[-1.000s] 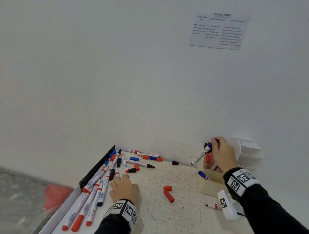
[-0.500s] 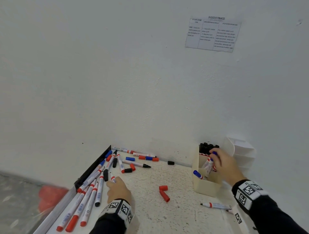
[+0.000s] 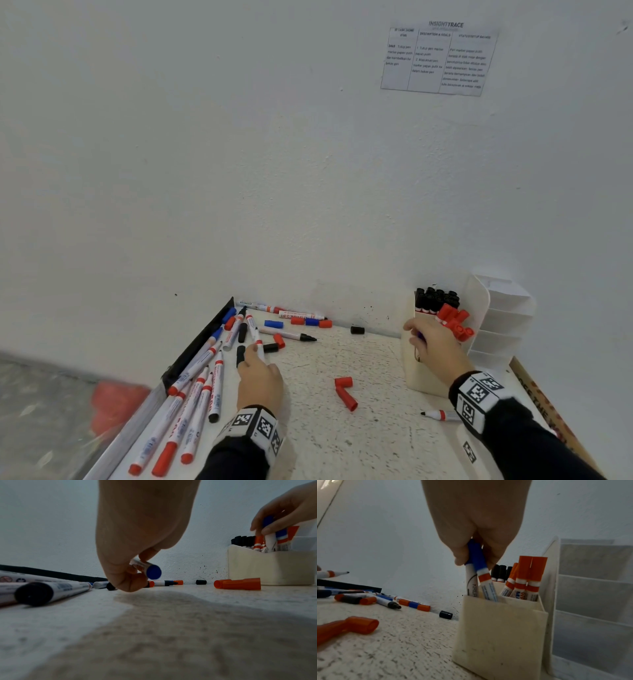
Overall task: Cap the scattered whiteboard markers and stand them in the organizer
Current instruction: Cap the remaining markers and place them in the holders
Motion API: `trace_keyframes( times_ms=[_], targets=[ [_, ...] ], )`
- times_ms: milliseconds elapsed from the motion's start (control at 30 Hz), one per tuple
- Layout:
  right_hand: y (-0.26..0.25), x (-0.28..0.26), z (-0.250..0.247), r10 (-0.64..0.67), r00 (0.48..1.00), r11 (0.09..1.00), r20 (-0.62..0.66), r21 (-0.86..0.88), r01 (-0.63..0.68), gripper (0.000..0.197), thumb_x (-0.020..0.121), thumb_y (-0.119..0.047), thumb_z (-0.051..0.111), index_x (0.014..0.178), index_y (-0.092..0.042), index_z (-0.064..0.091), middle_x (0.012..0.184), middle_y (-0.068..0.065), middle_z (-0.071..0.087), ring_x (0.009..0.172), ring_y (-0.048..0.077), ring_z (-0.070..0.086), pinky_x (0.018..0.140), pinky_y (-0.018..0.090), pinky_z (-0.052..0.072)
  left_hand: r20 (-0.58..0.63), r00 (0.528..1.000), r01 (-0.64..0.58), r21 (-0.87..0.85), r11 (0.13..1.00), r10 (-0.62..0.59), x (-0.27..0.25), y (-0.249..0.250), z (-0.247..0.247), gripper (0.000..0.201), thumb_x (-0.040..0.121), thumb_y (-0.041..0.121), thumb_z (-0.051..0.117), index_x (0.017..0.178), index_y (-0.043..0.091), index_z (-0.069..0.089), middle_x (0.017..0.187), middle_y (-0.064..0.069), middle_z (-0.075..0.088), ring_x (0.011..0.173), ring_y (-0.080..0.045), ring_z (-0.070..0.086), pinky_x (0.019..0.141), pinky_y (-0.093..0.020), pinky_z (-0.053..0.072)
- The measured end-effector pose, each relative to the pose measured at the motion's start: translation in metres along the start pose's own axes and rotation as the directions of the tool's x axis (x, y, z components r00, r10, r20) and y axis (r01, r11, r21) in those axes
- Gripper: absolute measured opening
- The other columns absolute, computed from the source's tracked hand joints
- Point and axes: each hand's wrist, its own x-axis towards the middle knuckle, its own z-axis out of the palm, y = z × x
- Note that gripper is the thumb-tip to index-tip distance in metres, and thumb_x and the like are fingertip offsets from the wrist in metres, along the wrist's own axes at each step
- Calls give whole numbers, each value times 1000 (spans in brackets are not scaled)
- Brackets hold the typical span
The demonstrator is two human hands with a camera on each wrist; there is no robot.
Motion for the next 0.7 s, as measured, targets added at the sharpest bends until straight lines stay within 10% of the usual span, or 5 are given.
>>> trace_keyframes(
  times_ms=[133,233,367,500,700],
  targets=[
    [5,-5,-11,84,991,996,102,25,-87,12,87,-7,57,84,-18,56,79,-11,53,74,8,53,61,8,38,3,999,-37,2,999,37,2,-2,3,41,97,10,37,138,4,32,120,-16,52,87,-18,51,77,-25,41],
    [3,-5,-15,98,970,994,224,26,-107,15,86,-11,56,94,-23,61,91,-8,60,89,11,57,71,10,40,12,999,-31,14,999,31,4,-3,4,31,98,13,35,125,2,43,116,-17,56,90,-21,52,79,-26,42],
    [-25,6,-11,-97,995,993,38,-60,99,13,84,-21,59,96,-24,65,106,-19,49,103,2,44,93,23,34,14,998,-60,51,997,60,3,-1,5,23,98,17,33,106,3,50,110,-17,57,95,-25,55,86,-32,47],
    [-70,31,17,-131,991,988,-5,86,131,12,87,-13,55,92,-16,65,102,-8,53,104,11,48,94,25,36,3,997,-76,55,996,76,2,-3,6,33,99,20,36,128,8,44,115,-9,55,92,-13,51,82,-24,43],
    [-103,70,83,25,954,988,300,141,-70,36,93,-13,45,128,-10,51,132,7,51,121,21,47,100,26,34,23,999,-45,74,996,44,5,-4,8,37,98,23,38,133,13,41,119,-6,56,105,-16,56,88,-25,45]
  ],
)
